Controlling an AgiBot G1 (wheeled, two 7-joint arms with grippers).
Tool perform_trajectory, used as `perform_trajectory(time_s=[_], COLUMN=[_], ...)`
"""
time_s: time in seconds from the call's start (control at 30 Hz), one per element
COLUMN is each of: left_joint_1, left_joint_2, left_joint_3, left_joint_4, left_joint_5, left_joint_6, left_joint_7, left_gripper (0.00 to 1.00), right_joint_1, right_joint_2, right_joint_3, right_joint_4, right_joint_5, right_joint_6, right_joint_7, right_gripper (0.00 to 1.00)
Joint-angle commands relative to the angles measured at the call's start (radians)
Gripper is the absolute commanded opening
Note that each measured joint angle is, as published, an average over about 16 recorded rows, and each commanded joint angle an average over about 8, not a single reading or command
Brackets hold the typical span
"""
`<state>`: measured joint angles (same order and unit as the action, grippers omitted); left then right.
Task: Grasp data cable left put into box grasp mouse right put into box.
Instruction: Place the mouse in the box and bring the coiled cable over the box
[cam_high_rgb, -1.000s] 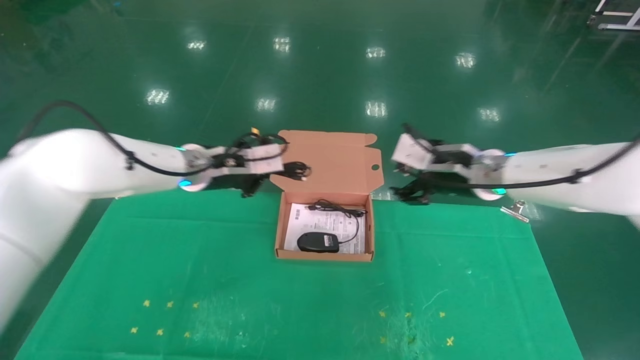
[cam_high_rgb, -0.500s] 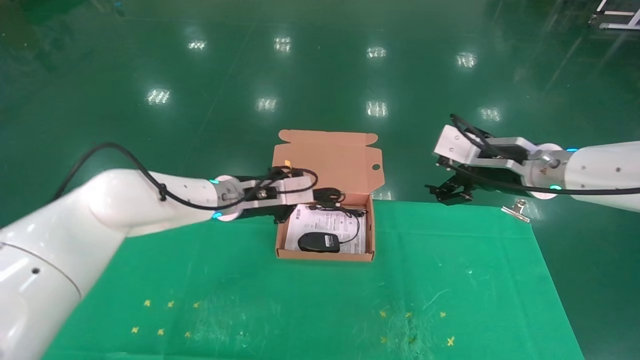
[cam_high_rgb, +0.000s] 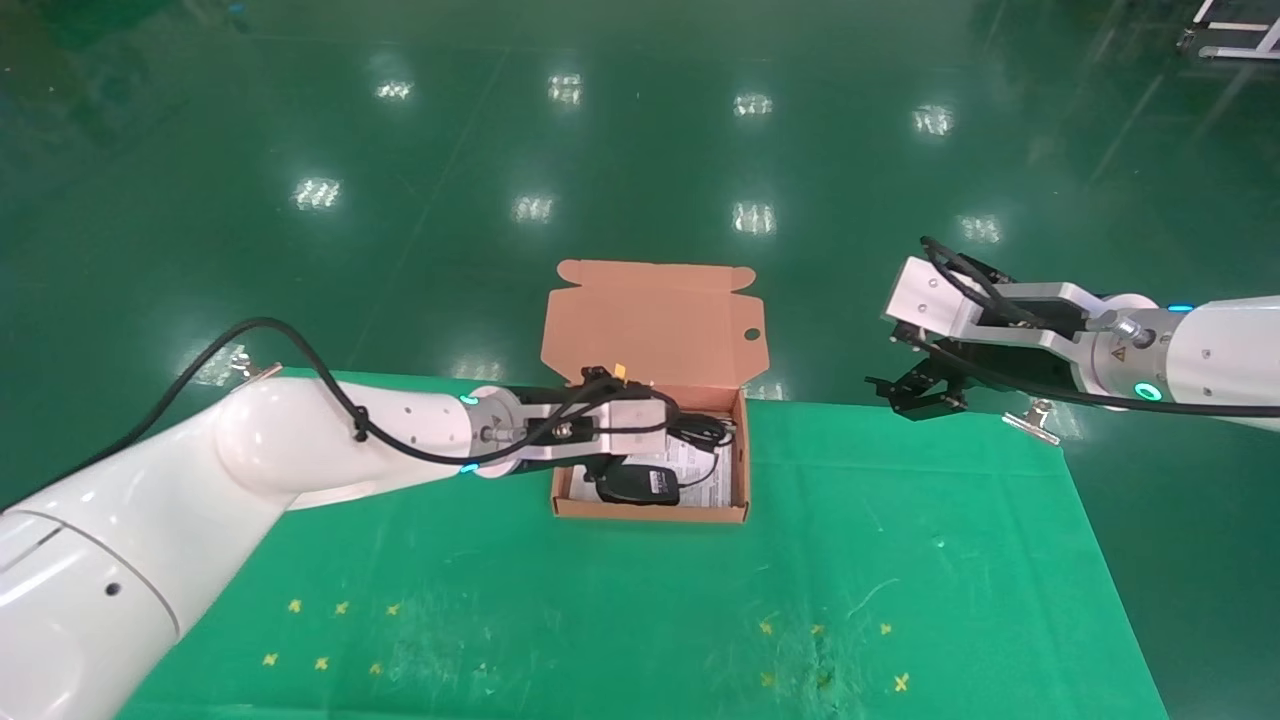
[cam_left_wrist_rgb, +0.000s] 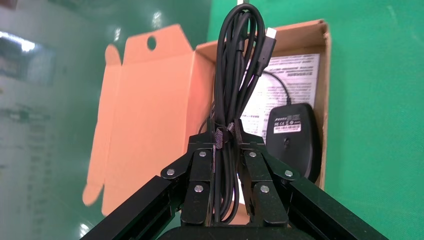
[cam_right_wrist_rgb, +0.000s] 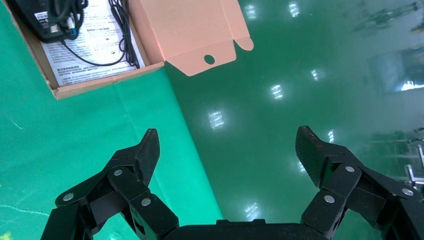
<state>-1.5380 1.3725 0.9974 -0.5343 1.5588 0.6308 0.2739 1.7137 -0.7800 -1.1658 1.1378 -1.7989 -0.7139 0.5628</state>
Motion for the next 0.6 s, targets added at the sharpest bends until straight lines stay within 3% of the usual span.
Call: perform_trajectory(time_s=[0.03, 0.13, 0.17, 0.6], left_joint_1=[-0.001, -0.002, -0.003, -0.013], left_joint_2=[0.000, 0.000, 0.000, -0.040], left_joint_3=[0.022, 0.033, 0.037, 0.011], left_joint_4=[-0.004, -0.008, -0.009, -0.050], left_joint_5=[-0.019, -0.029, -0.032, -0.056], left_joint_6=[-0.005, -0.007, -0.008, 0.000], left_joint_7=[0.008, 0.012, 0.014, -0.013], left_gripper=[0.54, 0.92, 1.00, 1.00], right_joint_1=[-0.001, -0.001, -0.001, 0.014], right_joint_2=[0.007, 0.011, 0.012, 0.011], right_joint_3=[0.000, 0.000, 0.000, 0.007], right_joint_4=[0.012, 0.018, 0.020, 0.017], right_joint_5=[-0.006, -0.008, -0.009, -0.012], right_joint_6=[0.000, 0.000, -0.001, 0.008], right_joint_7=[0.008, 0.011, 0.011, 0.007], right_gripper=[1.00, 1.00, 1.00, 1.00])
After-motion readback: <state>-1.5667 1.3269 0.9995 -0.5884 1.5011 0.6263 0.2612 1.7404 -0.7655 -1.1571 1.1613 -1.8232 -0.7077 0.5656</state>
